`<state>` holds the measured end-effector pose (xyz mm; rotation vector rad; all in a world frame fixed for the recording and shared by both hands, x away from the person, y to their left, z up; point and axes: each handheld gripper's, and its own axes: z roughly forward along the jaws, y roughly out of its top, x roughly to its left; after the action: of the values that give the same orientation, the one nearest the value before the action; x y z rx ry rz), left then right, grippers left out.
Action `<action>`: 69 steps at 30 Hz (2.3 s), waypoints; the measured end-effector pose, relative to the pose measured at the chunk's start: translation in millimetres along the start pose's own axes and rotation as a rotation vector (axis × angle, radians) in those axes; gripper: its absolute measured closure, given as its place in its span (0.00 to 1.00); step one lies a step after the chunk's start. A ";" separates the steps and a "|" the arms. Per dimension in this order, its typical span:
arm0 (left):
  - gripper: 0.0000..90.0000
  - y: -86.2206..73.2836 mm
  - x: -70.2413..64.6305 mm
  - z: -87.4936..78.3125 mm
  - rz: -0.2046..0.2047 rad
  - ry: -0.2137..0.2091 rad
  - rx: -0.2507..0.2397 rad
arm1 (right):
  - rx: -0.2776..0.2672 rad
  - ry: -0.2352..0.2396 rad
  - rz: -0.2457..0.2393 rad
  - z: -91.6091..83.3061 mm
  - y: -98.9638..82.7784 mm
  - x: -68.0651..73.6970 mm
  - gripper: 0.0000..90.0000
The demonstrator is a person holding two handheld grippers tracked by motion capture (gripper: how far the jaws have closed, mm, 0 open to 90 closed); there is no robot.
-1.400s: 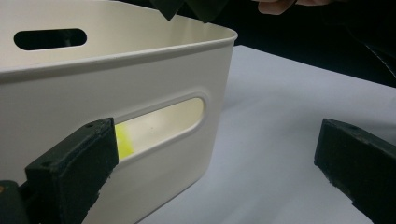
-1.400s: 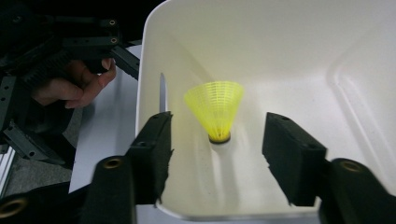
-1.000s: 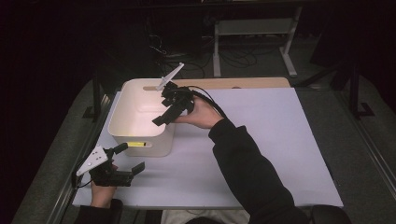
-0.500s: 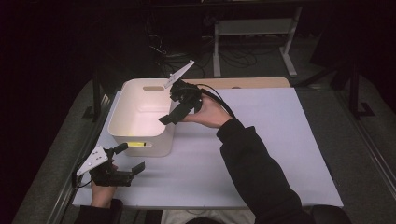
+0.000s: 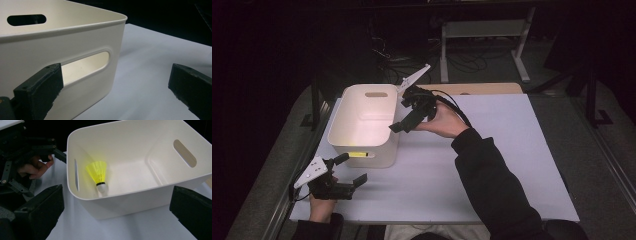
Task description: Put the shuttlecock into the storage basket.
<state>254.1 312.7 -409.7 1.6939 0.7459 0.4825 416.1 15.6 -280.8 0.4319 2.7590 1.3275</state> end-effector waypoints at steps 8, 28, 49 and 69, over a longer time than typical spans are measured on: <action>0.00 0.0 -0.3 -0.3 -0.002 0.000 0.001 | -0.007 -0.016 0.004 -11.6 -8.5 -1.8 0.00; 0.00 -0.1 -0.2 -0.3 -0.001 0.001 0.002 | -0.017 -0.052 0.036 -31.6 -32.5 -8.4 0.00; 0.00 0.0 -0.2 -0.7 -0.001 0.000 0.000 | -0.057 -0.088 0.084 -57.1 -56.1 -17.0 0.00; 0.00 -0.1 -0.5 -1.1 0.001 0.003 0.000 | -0.070 -0.108 0.126 -73.1 -89.4 -21.2 0.00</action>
<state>253.0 313.2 -409.5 1.6934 0.7474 0.4862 404.0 -98.6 -305.3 0.6615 2.6279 1.3782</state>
